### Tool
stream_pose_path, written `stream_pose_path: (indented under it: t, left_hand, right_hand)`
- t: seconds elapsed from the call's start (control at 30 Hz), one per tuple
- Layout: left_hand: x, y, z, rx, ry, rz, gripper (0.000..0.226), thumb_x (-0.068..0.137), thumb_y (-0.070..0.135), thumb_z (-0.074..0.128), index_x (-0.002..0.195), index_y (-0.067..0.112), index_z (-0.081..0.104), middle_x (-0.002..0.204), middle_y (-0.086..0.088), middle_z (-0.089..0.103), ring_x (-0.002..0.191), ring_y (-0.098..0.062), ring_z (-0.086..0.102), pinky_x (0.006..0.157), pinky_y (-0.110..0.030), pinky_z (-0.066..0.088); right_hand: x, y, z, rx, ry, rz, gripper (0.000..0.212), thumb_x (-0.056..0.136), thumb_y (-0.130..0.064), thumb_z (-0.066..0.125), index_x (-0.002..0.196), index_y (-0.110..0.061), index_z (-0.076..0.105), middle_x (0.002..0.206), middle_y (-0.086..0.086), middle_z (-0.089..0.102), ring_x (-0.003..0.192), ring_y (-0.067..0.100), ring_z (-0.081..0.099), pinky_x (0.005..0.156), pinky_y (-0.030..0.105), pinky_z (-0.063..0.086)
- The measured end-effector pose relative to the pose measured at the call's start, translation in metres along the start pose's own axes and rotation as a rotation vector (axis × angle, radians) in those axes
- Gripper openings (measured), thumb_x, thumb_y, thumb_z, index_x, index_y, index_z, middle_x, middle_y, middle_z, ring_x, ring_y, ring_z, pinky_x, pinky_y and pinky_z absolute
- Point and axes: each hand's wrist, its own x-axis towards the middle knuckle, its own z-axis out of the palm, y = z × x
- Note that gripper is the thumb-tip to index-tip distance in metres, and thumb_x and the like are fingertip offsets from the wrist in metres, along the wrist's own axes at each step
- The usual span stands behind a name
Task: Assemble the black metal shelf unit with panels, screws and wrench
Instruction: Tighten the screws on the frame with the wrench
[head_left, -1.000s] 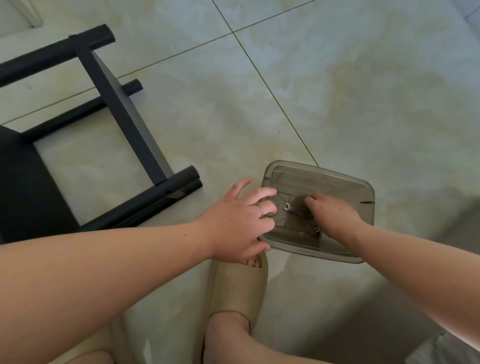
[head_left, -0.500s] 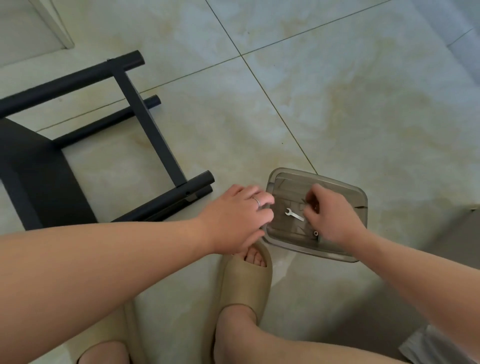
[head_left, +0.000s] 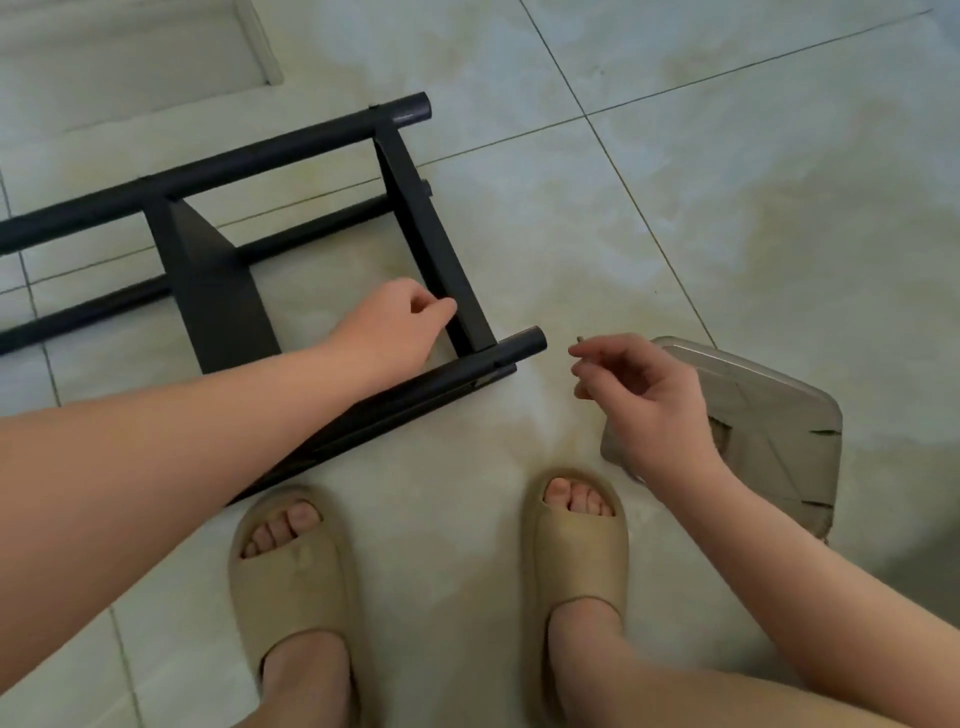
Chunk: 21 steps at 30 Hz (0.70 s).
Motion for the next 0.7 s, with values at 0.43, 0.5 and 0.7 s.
stream_pose_path:
  t: [0.43,0.5,0.7]
  left_hand:
    - [0.010,-0.009,0.030,-0.249,-0.196,-0.027,0.030,0.099,0.034,0.057,0.090,0.007,0.067,0.054,0.001,0.062,0.048,-0.015,0.063,0.054,-0.031,0.052]
    - [0.010,-0.009,0.030,-0.256,-0.183,-0.015,0.032,0.099,0.032,0.058,0.090,0.004,0.069,0.047,0.004,0.058,0.044,-0.015,0.060,0.051,-0.030,0.050]
    - [0.008,-0.009,0.030,-0.249,-0.164,0.006,0.034,0.099,0.033,0.058,0.087,0.003,0.069,0.048,0.002,0.058,0.044,-0.013,0.059,0.051,-0.030,0.050]
  right_hand:
    - [0.005,0.015,0.028,0.020,-0.141,-0.026,0.024,0.089,0.001,0.071,0.095,-0.022,0.073,0.089,0.003,0.077,0.082,0.017,0.075,0.082,0.029,0.059]
    - [0.006,0.018,0.030,-0.006,-0.165,-0.008,0.025,0.089,0.001,0.072,0.093,-0.024,0.072,0.088,0.000,0.077,0.081,0.015,0.075,0.080,0.025,0.057]
    - [0.004,0.025,0.029,-0.120,-0.150,-0.031,0.027,0.089,-0.006,0.075,0.092,-0.033,0.072,0.082,-0.003,0.076,0.079,0.015,0.074,0.079,0.044,0.059]
